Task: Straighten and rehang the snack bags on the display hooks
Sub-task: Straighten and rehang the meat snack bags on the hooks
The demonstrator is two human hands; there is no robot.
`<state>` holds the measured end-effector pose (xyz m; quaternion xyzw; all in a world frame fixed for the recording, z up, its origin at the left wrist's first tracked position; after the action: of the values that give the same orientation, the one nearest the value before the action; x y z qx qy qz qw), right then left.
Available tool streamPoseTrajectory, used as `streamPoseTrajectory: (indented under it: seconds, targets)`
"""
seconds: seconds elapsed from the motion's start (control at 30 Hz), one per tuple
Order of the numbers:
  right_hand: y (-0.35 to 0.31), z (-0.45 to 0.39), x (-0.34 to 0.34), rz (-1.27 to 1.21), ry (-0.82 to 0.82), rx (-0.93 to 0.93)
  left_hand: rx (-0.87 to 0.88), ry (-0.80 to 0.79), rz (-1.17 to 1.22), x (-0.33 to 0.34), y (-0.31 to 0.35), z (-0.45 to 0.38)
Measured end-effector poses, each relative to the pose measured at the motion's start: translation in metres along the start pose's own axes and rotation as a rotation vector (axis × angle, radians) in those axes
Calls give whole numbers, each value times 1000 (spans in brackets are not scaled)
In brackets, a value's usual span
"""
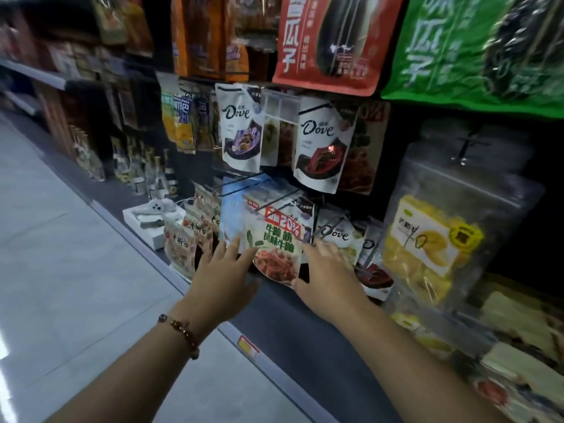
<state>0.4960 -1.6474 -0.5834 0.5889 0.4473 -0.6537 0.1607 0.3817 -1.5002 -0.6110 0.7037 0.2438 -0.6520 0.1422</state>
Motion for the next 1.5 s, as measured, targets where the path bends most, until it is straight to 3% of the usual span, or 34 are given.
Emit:
streamPoseTrajectory:
  seconds: [0.27, 0.57, 0.77, 0.93, 1.17, 1.5]
  targets:
    - [-22, -1, 21, 112, -10, -45, -68, 80, 102, -11, -16, 17]
    - [-33, -81, 46, 245, 11, 3, -106, 95, 110, 8, -47, -21]
    - [-33, -55, 22, 226, -129, 0, -56, 21, -39, -24, -43, -8]
    - [-37, -33, 10, 188, -100, 4, -34, 28, -134, -56, -49, 2]
    - [-42, -21, 16, 224, -63, 19, -49, -30, -115, -43, -47, 24]
    - [-48, -118, 17, 276, -34, 125, -24, 18, 19, -12, -70, -24]
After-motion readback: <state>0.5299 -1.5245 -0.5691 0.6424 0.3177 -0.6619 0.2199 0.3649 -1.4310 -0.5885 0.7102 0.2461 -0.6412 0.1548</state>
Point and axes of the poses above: each hand's wrist, its own z-axis away from the middle knuckle, its own x-axis out of the palm, y = z × x, the point moved 2 cm from there along -z, towards the middle knuckle, and after that the axes turned 9 degrees about -z, right-handed, at the moved point
